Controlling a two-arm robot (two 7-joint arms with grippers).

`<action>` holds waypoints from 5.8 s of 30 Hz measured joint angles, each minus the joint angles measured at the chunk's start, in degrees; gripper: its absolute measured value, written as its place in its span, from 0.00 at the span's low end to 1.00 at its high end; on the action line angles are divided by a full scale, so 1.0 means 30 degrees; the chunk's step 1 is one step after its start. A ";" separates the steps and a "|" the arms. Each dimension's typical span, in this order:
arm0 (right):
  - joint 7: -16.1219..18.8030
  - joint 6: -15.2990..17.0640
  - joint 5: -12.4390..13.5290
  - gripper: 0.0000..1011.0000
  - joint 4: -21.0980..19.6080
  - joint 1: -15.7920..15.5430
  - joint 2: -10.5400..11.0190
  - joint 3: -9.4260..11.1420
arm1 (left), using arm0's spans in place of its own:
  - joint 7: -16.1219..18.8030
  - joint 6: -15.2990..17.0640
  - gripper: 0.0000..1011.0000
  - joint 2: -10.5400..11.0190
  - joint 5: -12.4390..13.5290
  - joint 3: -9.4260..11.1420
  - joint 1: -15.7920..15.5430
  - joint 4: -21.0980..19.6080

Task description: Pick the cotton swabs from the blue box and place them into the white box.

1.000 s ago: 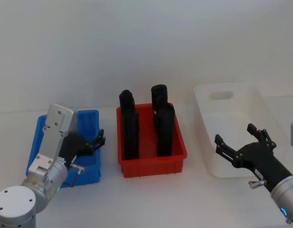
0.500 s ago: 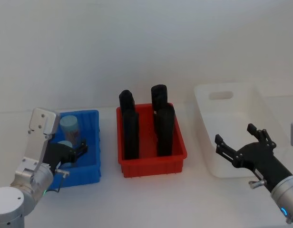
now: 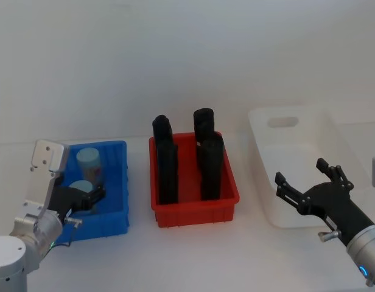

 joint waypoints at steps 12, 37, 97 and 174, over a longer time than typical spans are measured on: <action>0.0000 0.0000 0.0000 0.99 0.0000 -0.0001 0.0001 0.0000 | -0.0740 0.0003 0.99 -0.0339 -0.0110 -0.0116 -0.0674 0.1453; -0.0001 0.0000 0.0000 0.99 0.0000 0.0000 0.0000 0.0000 | -0.1454 -0.0084 0.92 -0.0819 -0.0070 -0.0299 -0.1629 0.3642; 0.0000 0.0000 0.0001 0.99 0.0000 -0.0001 0.0001 0.0000 | -0.8178 0.4587 0.68 0.0122 0.1038 -0.0499 -0.1871 -0.4082; 0.9285 0.1641 -0.4242 0.99 0.3105 0.4740 -0.2684 -0.2291 | -1.1631 0.5595 0.68 -0.0287 0.0572 -0.0017 -0.2827 -0.4806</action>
